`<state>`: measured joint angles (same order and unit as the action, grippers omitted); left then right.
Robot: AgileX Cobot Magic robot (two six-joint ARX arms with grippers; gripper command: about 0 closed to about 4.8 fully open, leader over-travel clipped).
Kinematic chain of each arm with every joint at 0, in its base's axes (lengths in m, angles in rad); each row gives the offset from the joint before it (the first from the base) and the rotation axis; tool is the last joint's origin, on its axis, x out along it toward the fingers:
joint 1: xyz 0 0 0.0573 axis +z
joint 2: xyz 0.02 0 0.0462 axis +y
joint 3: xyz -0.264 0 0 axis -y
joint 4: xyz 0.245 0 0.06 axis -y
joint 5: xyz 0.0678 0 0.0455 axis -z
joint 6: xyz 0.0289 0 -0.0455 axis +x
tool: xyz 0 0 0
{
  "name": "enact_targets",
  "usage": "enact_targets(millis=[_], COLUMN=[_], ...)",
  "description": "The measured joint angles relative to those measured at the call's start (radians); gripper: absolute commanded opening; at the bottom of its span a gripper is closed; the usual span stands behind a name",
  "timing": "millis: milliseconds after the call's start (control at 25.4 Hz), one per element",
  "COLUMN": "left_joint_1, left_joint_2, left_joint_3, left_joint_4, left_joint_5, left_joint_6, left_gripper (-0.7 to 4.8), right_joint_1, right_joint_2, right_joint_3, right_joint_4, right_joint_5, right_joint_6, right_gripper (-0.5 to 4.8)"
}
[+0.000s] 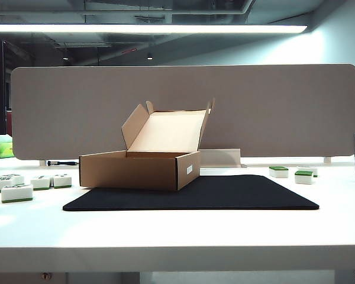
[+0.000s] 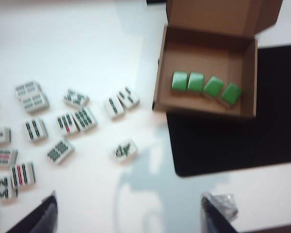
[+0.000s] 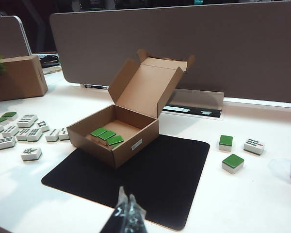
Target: Pick up four mahjong tiles and put them into the paper box.
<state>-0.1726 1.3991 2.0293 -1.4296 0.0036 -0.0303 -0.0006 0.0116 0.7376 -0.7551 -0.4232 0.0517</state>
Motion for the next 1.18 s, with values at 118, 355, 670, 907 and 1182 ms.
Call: enact_targets(millis=[118, 355, 670, 907, 1182], left_joint_1=[0.000, 0.000, 0.000, 0.000, 0.000], left_joint_2=[-0.102, -0.323, -0.607, -0.790, -0.897], left_joint_3=[-0.126, -0.355, -0.612, -0.795, -0.917], left_joint_4=[0.000, -0.003, -0.003, -0.002, 0.005], left_joint_5=[0.000, 0.000, 0.000, 0.000, 0.054], left_joint_6=[-0.002, -0.008, -0.008, -0.011, -0.011], left_gripper=[3.66, 2.67, 1.44, 0.06, -0.06], right_joint_1=[0.000, 0.000, 0.000, 0.000, 0.001], right_joint_2=[0.000, 0.000, -0.003, -0.004, -0.004], right_joint_3=[-0.044, -0.166, -0.312, -0.413, -0.496], right_joint_4=[0.026, 0.143, 0.281, 0.349, 0.424], right_joint_5=[0.000, -0.020, -0.025, -0.024, -0.023], right_joint_6=[0.000, 0.056, 0.184, 0.191, 0.240], right_gripper=[-0.01, -0.01, -0.01, -0.01, -0.01])
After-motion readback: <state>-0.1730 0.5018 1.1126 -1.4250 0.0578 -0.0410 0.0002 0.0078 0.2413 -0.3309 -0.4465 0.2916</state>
